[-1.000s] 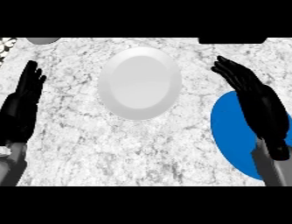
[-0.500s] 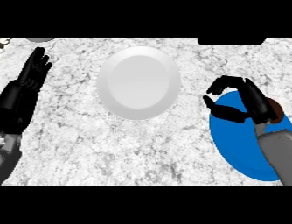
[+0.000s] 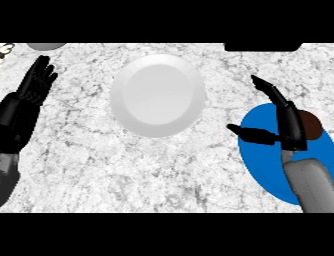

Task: Pick the cupcake from the plate and place it in the plate

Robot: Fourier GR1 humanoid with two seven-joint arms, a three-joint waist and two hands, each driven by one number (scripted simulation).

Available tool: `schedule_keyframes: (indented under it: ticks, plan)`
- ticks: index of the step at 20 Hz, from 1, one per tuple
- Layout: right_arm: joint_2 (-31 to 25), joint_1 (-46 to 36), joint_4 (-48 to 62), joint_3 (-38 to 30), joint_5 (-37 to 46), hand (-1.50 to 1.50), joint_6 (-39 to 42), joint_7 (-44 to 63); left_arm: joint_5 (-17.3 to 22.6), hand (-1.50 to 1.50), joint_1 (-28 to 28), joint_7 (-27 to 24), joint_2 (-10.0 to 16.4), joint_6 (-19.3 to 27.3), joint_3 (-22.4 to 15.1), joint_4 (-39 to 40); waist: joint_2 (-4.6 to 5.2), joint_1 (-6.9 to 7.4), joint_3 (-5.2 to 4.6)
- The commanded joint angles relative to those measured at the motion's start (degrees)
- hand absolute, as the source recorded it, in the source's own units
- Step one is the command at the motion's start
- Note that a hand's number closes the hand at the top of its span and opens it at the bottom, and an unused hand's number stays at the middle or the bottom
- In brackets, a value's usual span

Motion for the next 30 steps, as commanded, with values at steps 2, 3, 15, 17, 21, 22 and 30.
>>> schedule_keyframes:
  ticks: [2, 3, 15, 17, 21, 22, 30]
  plan:
    - [-6.06, -3.33, -8.87, -1.21, 3.78, -1.50, 0.53, 10.44, 0.43, 0.00, 0.20, 0.92, 0.06, -2.03, 2.37, 0.22, -0.32, -0.47, -0.08]
    - [-7.81, 0.49, -10.01, -1.36, 4.50, -1.50, 1.31, 10.85, -0.63, 0.00, -0.49, 4.47, 0.41, -0.26, 2.02, -3.23, -0.39, -0.54, -0.04]
    - [-25.68, -9.87, -12.47, 8.01, 11.52, -1.50, 32.43, 50.97, -1.77, 0.00, -1.13, 2.91, -1.41, -0.49, 1.06, -0.50, -0.42, -0.43, -0.29]
    - [-25.39, -9.40, -12.29, 8.54, 8.51, -1.50, 37.77, 54.74, -0.87, 0.00, 0.74, 0.74, -0.25, -2.84, 2.47, 0.53, -0.35, -0.16, -0.24]
    - [-25.08, -10.94, -14.06, 8.10, 5.99, -1.50, 44.45, 62.53, -0.48, 0.00, 1.69, 1.92, -0.14, -3.38, 3.89, -3.00, -0.37, 0.10, -0.08]
    - [-23.22, -11.50, -11.70, 8.69, 6.31, -1.50, 44.61, 62.64, -1.10, 0.00, -0.40, 0.61, -1.30, -4.24, 3.83, 1.24, -0.11, -0.08, -0.07]
    - [-23.24, -8.72, -7.89, 5.75, 15.21, -1.50, 43.61, 58.70, -3.58, 0.00, 0.16, 5.73, -4.26, -4.66, 5.02, -3.28, -0.15, 0.21, 0.01]
